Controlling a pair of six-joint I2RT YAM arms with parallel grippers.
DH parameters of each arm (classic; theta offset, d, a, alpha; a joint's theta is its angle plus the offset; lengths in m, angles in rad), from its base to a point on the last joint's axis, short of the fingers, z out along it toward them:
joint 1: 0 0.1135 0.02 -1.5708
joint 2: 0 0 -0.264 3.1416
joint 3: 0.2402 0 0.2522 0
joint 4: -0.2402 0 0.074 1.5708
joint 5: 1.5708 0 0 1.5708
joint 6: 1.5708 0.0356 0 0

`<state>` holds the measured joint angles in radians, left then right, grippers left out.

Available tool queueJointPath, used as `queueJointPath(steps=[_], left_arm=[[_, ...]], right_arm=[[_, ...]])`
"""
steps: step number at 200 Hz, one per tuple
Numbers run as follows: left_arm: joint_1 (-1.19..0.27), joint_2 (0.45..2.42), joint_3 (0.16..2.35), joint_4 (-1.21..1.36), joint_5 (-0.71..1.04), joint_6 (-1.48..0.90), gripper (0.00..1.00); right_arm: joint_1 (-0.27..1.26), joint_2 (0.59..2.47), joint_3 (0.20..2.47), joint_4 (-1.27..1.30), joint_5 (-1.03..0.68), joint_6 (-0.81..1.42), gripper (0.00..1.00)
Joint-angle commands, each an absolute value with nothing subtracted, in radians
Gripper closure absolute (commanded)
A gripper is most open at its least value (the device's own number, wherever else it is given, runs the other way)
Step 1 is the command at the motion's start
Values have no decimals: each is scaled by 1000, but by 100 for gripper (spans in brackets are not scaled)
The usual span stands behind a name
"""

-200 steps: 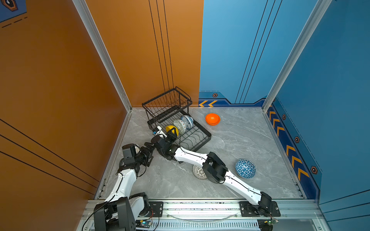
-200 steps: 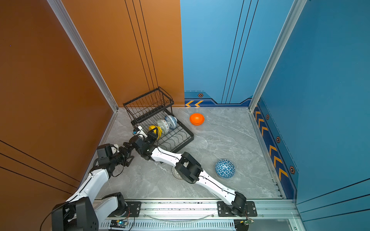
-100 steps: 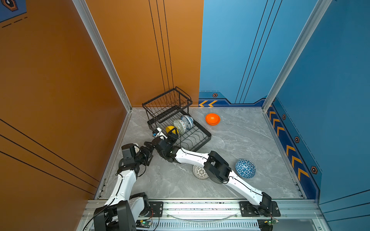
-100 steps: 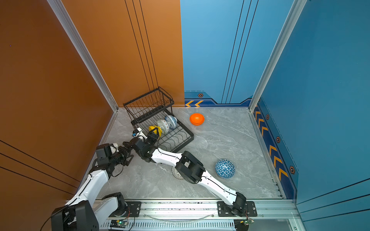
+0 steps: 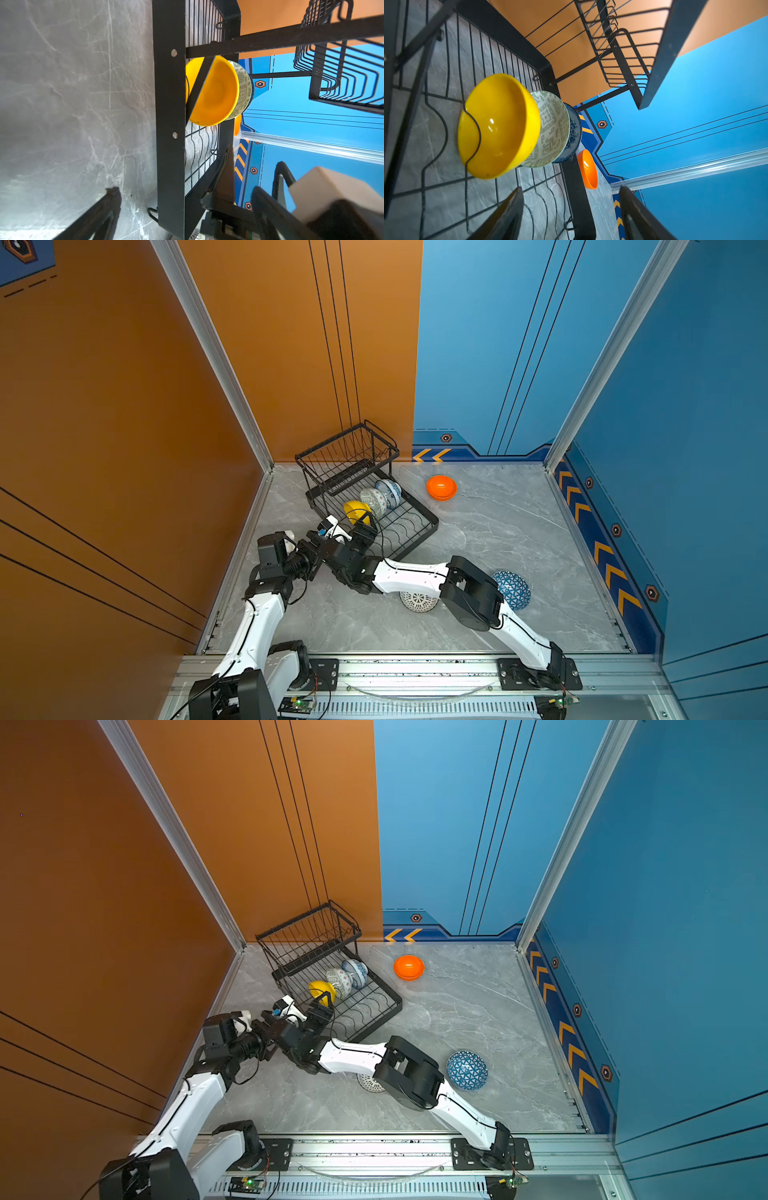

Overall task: Load the bowls into the dish rack
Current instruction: 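Open the right gripper and release the yellow bowl in the rack, then withdraw the right gripper toward the orange bowl while the left gripper lifts away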

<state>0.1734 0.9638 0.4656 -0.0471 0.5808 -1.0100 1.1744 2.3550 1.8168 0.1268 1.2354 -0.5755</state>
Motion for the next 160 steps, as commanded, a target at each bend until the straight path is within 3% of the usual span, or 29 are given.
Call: queueJointPath(steps=[1, 39, 80, 160], left_arm=[[161, 941, 512, -59, 565, -989, 2], [159, 895, 566, -130, 542, -973, 2], [105, 879, 605, -147, 508, -971, 2], [-324, 1013, 807, -238, 178, -827, 2]], right_arm=[[1165, 2264, 1725, 129, 1255, -526, 23], [1121, 2133, 1600, 102, 1244, -460, 14], [1047, 1937, 1530, -121, 1166, -239, 0], [753, 1598, 1403, -428, 889, 70, 0]])
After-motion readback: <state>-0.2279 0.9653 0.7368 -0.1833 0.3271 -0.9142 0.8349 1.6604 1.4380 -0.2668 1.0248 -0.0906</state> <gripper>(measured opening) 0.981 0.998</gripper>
